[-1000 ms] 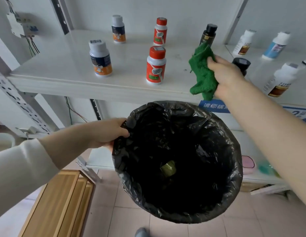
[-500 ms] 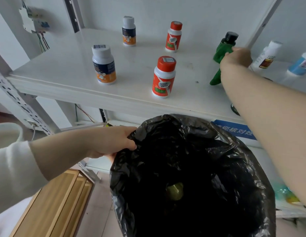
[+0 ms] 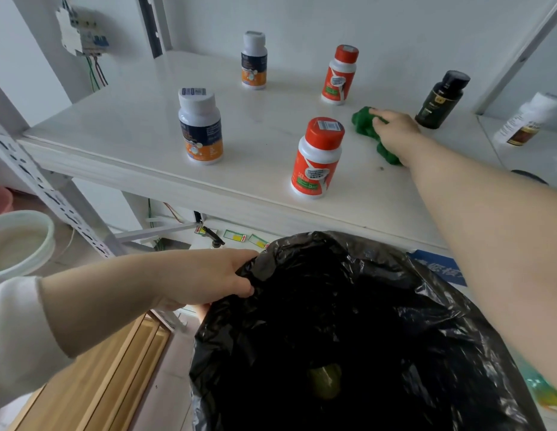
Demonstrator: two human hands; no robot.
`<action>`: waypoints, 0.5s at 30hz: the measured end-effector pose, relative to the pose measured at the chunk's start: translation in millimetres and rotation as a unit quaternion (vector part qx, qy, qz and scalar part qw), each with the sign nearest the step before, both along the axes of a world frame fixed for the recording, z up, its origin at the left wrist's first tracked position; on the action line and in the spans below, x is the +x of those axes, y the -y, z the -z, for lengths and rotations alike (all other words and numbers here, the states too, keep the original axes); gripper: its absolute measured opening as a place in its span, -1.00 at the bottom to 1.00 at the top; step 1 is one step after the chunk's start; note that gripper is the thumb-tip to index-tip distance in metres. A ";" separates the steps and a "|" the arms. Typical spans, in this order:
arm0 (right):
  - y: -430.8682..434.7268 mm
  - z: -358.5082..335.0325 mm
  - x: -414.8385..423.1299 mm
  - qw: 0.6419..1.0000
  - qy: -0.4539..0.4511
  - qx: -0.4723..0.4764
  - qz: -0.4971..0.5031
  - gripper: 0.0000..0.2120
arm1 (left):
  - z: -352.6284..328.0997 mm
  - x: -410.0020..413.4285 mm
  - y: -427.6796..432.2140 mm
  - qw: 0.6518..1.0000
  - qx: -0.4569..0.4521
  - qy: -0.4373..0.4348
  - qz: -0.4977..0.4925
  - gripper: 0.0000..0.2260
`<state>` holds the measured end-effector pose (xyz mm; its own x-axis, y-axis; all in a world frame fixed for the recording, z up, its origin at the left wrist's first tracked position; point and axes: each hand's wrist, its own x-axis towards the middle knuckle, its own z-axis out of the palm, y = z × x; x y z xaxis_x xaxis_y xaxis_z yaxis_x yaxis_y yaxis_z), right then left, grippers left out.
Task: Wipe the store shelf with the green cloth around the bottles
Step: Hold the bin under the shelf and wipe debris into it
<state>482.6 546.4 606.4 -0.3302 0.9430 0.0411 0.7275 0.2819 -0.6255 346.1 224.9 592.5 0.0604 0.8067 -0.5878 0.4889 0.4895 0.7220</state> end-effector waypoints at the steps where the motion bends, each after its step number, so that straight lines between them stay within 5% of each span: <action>1: 0.3 0.9 2.7 1.000 0.001 -0.001 -0.020 -0.65 | -0.2 0.0 -0.3 1.000 -0.004 0.014 -0.004 -0.67; 15: 78.3 2.5 32.6 0.989 -0.035 -0.015 -0.141 -0.71 | -0.5 0.9 0.1 0.996 -0.006 0.083 -0.011 -0.72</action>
